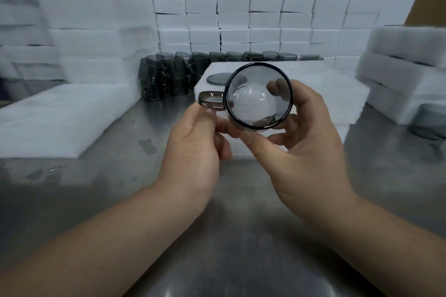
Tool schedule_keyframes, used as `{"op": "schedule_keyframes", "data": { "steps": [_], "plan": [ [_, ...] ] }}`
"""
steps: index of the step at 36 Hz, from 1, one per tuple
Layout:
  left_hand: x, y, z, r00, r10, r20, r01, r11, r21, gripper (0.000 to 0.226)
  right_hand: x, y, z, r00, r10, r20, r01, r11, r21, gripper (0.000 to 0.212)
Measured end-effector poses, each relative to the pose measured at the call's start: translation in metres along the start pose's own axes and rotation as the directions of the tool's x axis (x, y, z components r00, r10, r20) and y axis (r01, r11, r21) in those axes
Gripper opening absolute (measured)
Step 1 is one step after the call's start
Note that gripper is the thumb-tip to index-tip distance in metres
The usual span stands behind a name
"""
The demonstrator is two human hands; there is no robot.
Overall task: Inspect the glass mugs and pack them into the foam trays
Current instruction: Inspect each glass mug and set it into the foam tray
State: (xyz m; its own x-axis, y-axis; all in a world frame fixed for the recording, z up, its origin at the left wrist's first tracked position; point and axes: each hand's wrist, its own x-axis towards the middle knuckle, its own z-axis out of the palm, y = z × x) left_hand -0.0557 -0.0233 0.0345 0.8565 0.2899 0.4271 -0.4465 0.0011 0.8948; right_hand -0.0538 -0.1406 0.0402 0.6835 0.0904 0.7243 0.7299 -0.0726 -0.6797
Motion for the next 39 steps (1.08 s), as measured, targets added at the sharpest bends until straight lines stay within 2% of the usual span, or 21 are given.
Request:
{"op": "schedule_keyframes", "data": {
  "steps": [8,12,16,19,24,30,36,39],
  "plan": [
    [-0.004,0.001,0.002,0.999,0.014,0.041,-0.014,1.000,-0.003,0.044,0.000,0.002,-0.001,1.000,0.010,-0.022,-0.009,1.000,0.024,0.051],
    [-0.006,0.004,0.003,0.997,0.057,0.049,-0.057,0.998,0.000,0.016,0.001,0.003,-0.001,0.998,0.026,-0.053,-0.024,0.999,0.034,0.049],
    [-0.009,0.005,0.002,0.981,0.186,0.053,-0.188,0.981,0.047,0.005,0.001,0.007,-0.002,0.994,0.074,-0.085,-0.069,0.995,0.069,0.049],
    [-0.013,0.005,0.000,0.952,0.288,0.103,-0.300,0.945,0.129,0.016,0.001,0.009,-0.003,0.989,0.096,-0.110,-0.088,0.993,0.075,0.049],
    [-0.020,0.004,0.003,0.925,0.314,0.213,-0.364,0.895,0.258,0.034,0.001,0.008,-0.004,0.989,0.092,-0.114,-0.083,0.993,0.081,0.048],
    [-0.019,0.007,0.003,0.913,0.316,0.258,-0.378,0.892,0.247,0.043,0.001,0.008,-0.002,0.991,0.114,-0.074,-0.104,0.987,0.120,0.053],
    [-0.018,0.009,0.003,0.926,0.292,0.238,-0.347,0.908,0.236,0.053,-0.003,0.010,-0.002,0.999,0.037,-0.015,-0.035,0.991,0.128,0.057],
    [-0.018,0.010,0.003,0.931,0.281,0.231,-0.330,0.920,0.213,0.059,-0.004,0.008,-0.002,1.000,-0.003,0.011,0.002,0.993,0.122,0.053]
  ]
}}
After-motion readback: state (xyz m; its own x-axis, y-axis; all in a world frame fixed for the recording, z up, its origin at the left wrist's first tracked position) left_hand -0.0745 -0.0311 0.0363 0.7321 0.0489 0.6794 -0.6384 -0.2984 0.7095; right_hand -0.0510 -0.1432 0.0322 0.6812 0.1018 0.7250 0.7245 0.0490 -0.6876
